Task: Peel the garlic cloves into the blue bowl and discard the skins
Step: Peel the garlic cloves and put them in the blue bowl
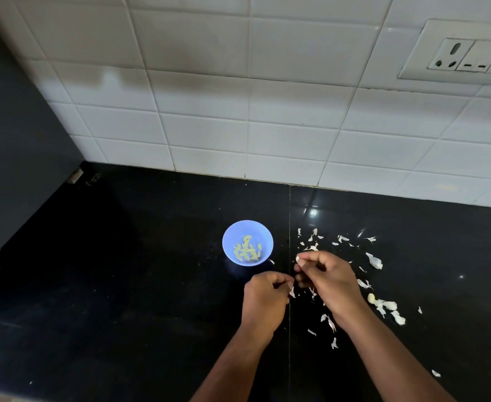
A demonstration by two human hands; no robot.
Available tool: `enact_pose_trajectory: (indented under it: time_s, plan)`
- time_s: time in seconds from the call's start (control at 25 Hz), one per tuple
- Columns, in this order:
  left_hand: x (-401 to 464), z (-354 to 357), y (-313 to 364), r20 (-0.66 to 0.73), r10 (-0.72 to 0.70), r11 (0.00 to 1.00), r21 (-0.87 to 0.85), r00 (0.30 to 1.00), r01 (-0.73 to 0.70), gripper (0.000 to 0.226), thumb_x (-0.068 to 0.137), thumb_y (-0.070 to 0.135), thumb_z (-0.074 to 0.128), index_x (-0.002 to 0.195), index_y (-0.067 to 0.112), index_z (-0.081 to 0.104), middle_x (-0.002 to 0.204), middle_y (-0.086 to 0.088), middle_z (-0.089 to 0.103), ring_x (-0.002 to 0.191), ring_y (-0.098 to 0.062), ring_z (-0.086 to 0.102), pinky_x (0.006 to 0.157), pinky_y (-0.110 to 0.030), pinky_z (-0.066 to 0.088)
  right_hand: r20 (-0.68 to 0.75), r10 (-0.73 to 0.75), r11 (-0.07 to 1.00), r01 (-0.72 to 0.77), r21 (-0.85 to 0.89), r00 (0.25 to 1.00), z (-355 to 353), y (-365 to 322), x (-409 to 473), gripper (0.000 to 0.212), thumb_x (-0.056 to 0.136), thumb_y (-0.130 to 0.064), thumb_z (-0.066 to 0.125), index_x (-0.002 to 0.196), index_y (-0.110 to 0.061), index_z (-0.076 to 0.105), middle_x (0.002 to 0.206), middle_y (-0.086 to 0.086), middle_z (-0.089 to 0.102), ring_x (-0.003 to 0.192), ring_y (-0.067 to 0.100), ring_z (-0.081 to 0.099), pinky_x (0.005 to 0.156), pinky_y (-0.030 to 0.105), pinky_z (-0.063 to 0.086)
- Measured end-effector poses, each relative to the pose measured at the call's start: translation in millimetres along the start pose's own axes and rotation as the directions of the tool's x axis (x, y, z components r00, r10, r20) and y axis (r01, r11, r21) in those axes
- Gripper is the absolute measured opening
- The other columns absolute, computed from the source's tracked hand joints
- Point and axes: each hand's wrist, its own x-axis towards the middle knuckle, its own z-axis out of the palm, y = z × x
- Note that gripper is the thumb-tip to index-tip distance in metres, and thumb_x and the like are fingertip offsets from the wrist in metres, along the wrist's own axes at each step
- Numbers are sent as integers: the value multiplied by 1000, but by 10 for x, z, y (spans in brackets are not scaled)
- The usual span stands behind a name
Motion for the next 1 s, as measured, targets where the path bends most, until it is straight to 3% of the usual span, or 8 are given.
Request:
enact_pose_trajectory:
  time_s: [0.08,0.2,0.36,0.56,0.64,0.72,0.88,1.0]
  plan:
    - [5,-23,-45,17,-2,999,39,1000,1,15,97,19,70,93,27,82,69,15,72,63,-2,64,65,-27,56,55,-94,972,104,-210,994,134,-109,131,7,94,-6,72,92,-13,75,81,3,77,70,20,76,70,36,65]
    - [0,-71,-56,6,-10,997,76,1000,9,24,100,12,62,93,26,80,61,16,66,58,-3,59,61,-27,51,145,-168,926,207,-315,975,398,-265,304,13,97,-7,66,93,-15,74,80,0,76,64,20,73,67,39,64]
    - [7,-123,-92,42,5,998,63,999,-7,33,98,4,56,91,29,77,72,12,69,63,-4,62,67,-35,59,305,-152,847,283,-450,940,610,-392,375,30,102,-9,53,115,-27,73,98,-6,76,51,15,68,51,23,51]
    - [-46,-173,-5,49,-51,991,-119,998,57,7,87,15,84,81,17,81,67,-1,72,59,-9,62,60,-25,56,111,-161,912,191,-362,981,461,-421,333,8,96,-16,70,90,-18,75,75,-3,77,56,22,72,53,35,54]
    - [-18,-136,76,45,-62,980,-188,997,70,7,88,19,83,82,16,82,72,-4,74,61,-12,65,61,-27,58,-17,-185,909,165,-383,983,285,-344,316,14,96,-29,73,85,-22,76,68,-5,75,56,15,71,61,34,58]
    - [68,-5,234,95,-66,947,-309,993,93,13,98,18,71,94,13,82,89,-9,79,76,-19,75,70,-33,63,-67,-233,925,199,-324,970,139,-235,264,15,103,-27,63,103,-26,78,84,-10,78,74,5,73,79,33,61]
    - [234,377,683,362,-197,751,-542,911,377,38,111,30,47,123,5,72,122,-16,76,115,-25,72,98,-37,59,136,-280,917,307,-256,950,-111,-58,93,35,111,-38,46,140,-35,64,136,-19,66,128,-7,57,109,17,43]
    - [264,422,937,487,-113,740,-541,866,400,67,110,57,32,135,4,63,142,-14,64,135,-30,59,116,-44,44,49,-189,909,193,-369,981,-360,150,197,46,103,-65,35,140,-49,56,134,-17,68,124,2,63,112,36,47]
